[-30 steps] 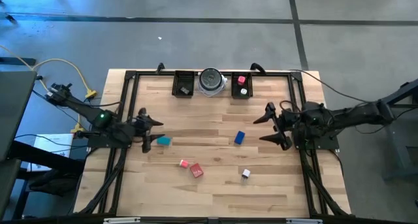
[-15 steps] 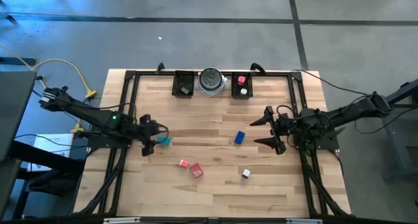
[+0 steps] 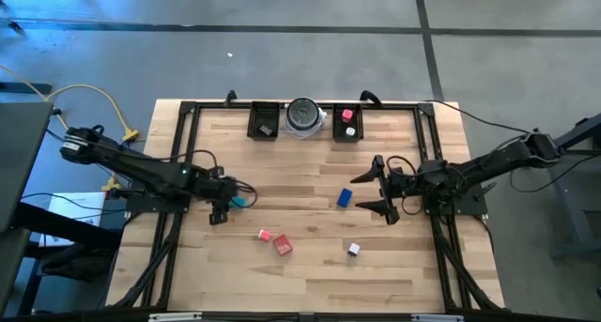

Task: Pick & Place Office items
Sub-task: Put the light blue timer into the left black basket

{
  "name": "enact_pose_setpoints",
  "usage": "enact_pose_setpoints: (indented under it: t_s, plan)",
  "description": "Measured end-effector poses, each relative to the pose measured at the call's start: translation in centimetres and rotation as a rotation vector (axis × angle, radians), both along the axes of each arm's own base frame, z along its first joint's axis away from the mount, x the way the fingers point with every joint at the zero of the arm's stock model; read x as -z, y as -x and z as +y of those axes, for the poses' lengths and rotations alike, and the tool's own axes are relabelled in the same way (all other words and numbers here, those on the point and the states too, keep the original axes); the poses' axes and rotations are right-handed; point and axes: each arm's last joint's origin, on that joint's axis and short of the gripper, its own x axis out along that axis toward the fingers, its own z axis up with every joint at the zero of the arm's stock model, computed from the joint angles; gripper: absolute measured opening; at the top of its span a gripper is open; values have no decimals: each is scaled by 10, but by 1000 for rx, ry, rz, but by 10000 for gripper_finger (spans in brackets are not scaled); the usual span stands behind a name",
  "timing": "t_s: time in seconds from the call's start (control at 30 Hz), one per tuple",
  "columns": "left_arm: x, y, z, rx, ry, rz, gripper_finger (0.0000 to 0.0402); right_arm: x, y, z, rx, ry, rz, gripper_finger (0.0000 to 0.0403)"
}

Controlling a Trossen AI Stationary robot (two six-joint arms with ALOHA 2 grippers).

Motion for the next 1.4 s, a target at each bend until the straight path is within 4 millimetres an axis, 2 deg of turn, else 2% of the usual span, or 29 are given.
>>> enact_pose_setpoints:
  t_s: [0.37,0.7,1.07,1.4]
  plan:
    - [-2,-7,6,0,21,6,220,0,0,0,-5,4,0,294]
    - [-1,-6,1,17,54,14,220,1,0,0,-9,4,4,294]
    - [19,-16,-4,34,17,132,220,1,0,0,-11,4,5,294]
    - [21,-19,-2,42,-53,114,220,1,0,0,-13,-2,7,294]
